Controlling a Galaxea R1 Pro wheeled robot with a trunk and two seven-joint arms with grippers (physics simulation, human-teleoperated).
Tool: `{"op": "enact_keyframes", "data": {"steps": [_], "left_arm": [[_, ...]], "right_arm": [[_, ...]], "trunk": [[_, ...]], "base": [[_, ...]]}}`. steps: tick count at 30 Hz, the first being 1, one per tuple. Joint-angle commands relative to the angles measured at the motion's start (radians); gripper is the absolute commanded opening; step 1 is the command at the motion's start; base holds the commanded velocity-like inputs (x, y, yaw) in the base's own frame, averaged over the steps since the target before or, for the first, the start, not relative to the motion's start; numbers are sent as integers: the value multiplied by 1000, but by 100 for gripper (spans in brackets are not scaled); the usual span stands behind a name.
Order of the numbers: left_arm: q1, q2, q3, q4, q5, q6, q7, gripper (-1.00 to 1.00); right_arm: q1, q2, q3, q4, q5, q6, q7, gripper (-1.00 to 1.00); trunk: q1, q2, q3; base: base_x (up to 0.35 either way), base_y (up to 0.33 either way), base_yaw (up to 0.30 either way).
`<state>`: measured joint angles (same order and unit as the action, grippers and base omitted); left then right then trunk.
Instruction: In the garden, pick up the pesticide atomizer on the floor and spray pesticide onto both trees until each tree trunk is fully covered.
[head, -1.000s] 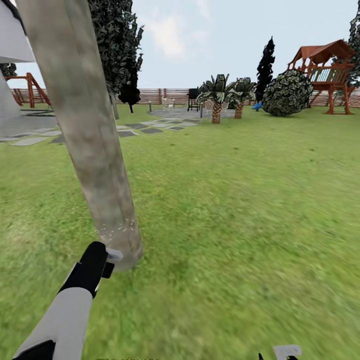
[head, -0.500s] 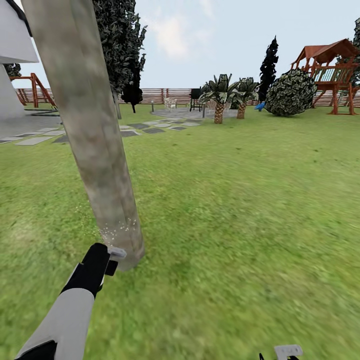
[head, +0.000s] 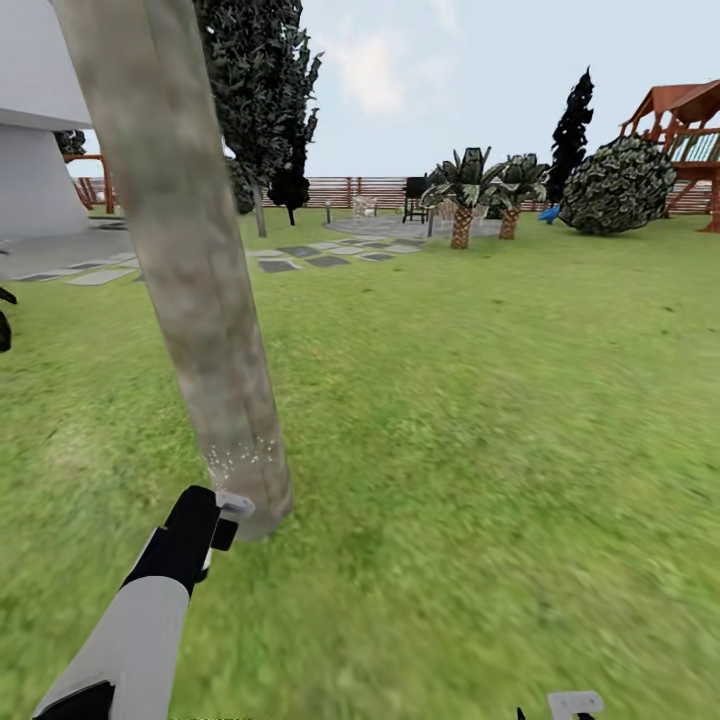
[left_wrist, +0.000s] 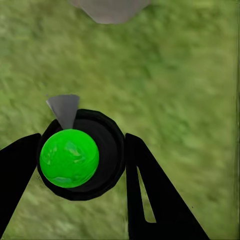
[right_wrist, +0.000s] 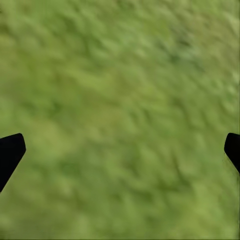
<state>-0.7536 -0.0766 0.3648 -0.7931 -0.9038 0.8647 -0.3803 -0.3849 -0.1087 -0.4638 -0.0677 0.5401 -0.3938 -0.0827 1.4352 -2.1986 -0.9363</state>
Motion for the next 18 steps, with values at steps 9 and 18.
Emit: {"op": "enact_keyframes", "data": {"steps": [9,18], "left_arm": [[-1,-2,5,1,11,0,-9,-100],[0,-2,5,14,12,0,-9,-100]], "right_arm": [[-1,1,-6,2,11,-4,-5,100],[-1,1,-6,2,11,-4,-5,100]], "trunk": [[0,0,-1],[0,0,-1]], "base": [[9,-270,277],[54,-273,99]]}}
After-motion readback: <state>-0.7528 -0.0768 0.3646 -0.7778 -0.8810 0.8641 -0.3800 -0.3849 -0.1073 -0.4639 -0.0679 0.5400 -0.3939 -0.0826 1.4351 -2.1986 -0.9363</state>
